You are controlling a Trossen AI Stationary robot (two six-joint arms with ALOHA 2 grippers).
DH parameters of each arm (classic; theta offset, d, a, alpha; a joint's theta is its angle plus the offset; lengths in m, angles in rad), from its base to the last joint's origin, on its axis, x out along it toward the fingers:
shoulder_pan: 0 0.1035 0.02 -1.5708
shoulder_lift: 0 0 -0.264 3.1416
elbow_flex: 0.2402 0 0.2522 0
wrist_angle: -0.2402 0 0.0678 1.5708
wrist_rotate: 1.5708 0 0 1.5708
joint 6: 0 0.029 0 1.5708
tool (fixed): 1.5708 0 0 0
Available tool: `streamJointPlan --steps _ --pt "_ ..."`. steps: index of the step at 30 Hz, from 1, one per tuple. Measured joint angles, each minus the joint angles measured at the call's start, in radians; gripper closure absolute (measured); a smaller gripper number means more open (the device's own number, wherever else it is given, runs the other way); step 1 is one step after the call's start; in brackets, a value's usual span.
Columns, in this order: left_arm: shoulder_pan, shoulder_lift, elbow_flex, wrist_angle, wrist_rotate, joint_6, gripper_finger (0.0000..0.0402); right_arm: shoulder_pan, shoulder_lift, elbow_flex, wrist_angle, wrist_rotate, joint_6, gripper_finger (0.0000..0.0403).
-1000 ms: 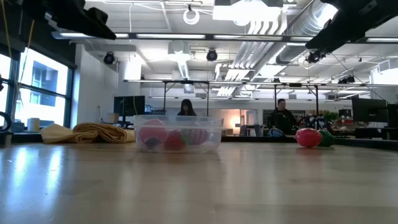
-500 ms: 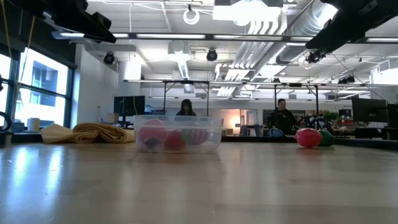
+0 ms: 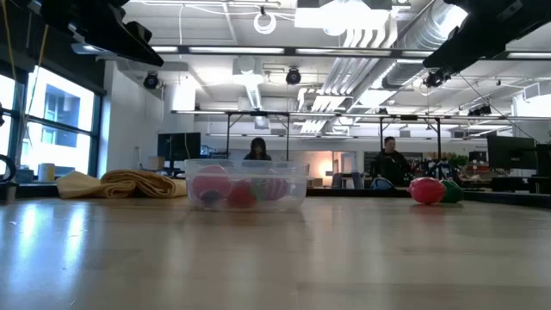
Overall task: Pick and placing Produce into tupperware
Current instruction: Put the dragon fruit into the transparent bin
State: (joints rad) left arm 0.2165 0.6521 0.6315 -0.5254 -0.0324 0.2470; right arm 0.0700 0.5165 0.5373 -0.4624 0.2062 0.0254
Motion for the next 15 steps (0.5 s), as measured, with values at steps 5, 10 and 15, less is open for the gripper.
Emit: streamJointPlan --steps 5,10,15 --pt "0.0 0.0 0.0 -0.001 0.024 0.002 0.0247 0.0 0.0 0.0 0.0 0.0 0.0 0.0394" --pt "0.0 0.0 0.0 -0.028 0.036 0.0 0.0248 0.0 0.0 0.0 0.0 0.0 0.0 0.0394" --pt "0.0 0.0 0.0 -0.051 0.035 -0.017 0.0248 0.0 0.0 0.0 0.0 0.0 0.0 0.0394"
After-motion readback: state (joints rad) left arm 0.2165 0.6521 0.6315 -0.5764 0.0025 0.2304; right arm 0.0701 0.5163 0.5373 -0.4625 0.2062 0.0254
